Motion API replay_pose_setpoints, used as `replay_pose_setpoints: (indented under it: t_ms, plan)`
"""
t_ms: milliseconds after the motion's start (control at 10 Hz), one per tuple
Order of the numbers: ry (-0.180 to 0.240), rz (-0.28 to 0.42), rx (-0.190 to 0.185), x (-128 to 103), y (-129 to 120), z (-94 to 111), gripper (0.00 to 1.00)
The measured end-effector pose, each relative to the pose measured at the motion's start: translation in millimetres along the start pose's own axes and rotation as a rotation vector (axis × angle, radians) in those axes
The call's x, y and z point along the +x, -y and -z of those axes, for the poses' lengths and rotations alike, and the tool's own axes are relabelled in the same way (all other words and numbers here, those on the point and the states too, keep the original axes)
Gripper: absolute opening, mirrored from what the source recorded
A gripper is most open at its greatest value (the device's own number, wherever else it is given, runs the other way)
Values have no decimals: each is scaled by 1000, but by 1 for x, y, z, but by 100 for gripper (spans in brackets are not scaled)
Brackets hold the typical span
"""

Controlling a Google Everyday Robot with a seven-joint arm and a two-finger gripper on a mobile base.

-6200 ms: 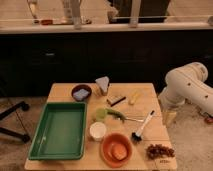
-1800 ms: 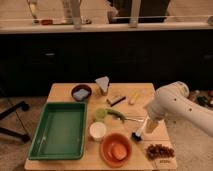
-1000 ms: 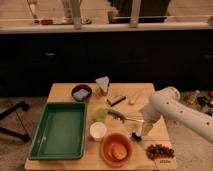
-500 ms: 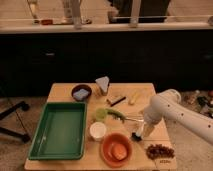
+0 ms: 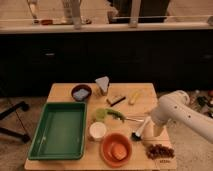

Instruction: Place brush in tray

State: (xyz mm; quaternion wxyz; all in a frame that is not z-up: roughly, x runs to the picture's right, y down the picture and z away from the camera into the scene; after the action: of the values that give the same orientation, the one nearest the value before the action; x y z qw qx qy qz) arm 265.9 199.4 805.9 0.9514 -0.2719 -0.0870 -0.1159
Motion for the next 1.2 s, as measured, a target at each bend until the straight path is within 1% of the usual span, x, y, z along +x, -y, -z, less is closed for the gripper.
replay_pose_setpoints:
  t_ms: [200, 400, 500, 700, 900, 1100, 1200]
  plan:
    - [-1, 75, -11, 2, 7, -9, 80]
    - [5, 101, -10, 7, 15, -16, 80]
    - [5, 101, -2, 8, 23, -19, 80]
    - [8, 45, 20, 12, 34, -22, 80]
    - [9, 2, 32, 14, 41, -24, 80]
    - [16, -6, 32, 12, 47, -27, 80]
    - [22, -12, 26, 12, 47, -28, 80]
